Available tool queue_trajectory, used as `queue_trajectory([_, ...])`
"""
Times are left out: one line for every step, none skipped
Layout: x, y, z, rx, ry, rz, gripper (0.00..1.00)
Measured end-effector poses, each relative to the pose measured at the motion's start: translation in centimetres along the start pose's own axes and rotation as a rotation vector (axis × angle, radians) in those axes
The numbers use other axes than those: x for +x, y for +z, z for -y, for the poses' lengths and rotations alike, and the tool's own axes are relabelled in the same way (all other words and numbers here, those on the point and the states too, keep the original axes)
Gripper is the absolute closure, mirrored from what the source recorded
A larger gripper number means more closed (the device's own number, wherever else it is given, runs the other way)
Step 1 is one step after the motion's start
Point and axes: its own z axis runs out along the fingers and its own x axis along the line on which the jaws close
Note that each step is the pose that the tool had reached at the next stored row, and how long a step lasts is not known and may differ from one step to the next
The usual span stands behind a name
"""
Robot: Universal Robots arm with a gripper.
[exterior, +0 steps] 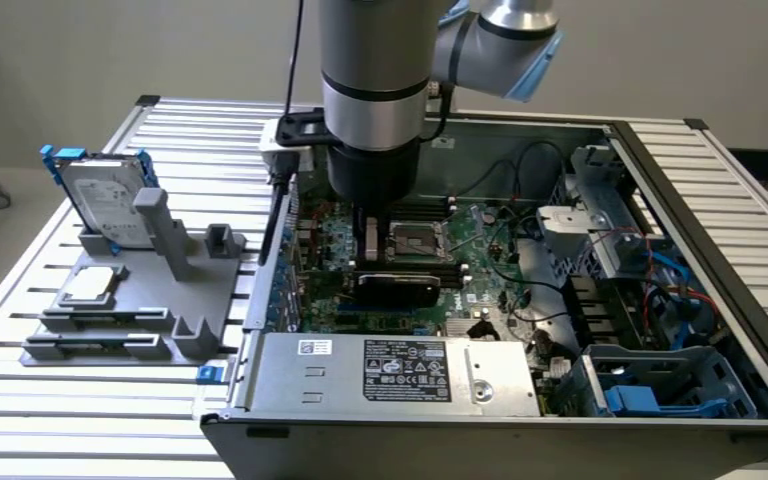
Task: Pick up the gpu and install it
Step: 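Press down on the gpu until it lock into place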
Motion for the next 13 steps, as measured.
queue_trajectory([-0.03, 0.07, 0.00, -0.0005, 0.000, -0.0006, 0.89])
queue_trajectory([-0.06, 0.15, 0.00, -0.0009, 0.000, -0.0016, 0.89])
queue_trajectory([-0.08, 0.23, 0.00, -0.0011, 0.000, -0.0029, 0.89])
queue_trajectory([-0.10, 0.30, 0.00, -0.0015, 0.000, -0.0056, 0.89])
queue_trajectory([-0.12, 0.38, -0.01, -0.0018, 0.000, -0.0086, 0.89])
queue_trajectory([-0.16, 0.46, -0.01, -0.0020, 0.000, -0.0118, 0.89])
queue_trajectory([-0.22, 0.53, -0.01, -0.0022, 0.000, -0.0142, 0.89])
queue_trajectory([-0.32, 0.57, -0.01, -0.0025, 0.000, -0.0150, 0.89])
queue_trajectory([-0.43, 0.59, 0.00, -0.0027, 0.000, -0.0153, 0.89])
queue_trajectory([-0.54, 0.62, 0.00, -0.0030, 0.000, -0.0152, 0.89])
queue_trajectory([-0.63, 0.67, 0.00, -0.0032, 0.000, -0.0151, 0.89])
queue_trajectory([-0.67, 0.72, 0.01, -0.0035, 0.000, -0.0155, 0.89])
queue_trajectory([-0.69, 0.77, 0.01, -0.0037, 0.000, -0.0160, 0.89])
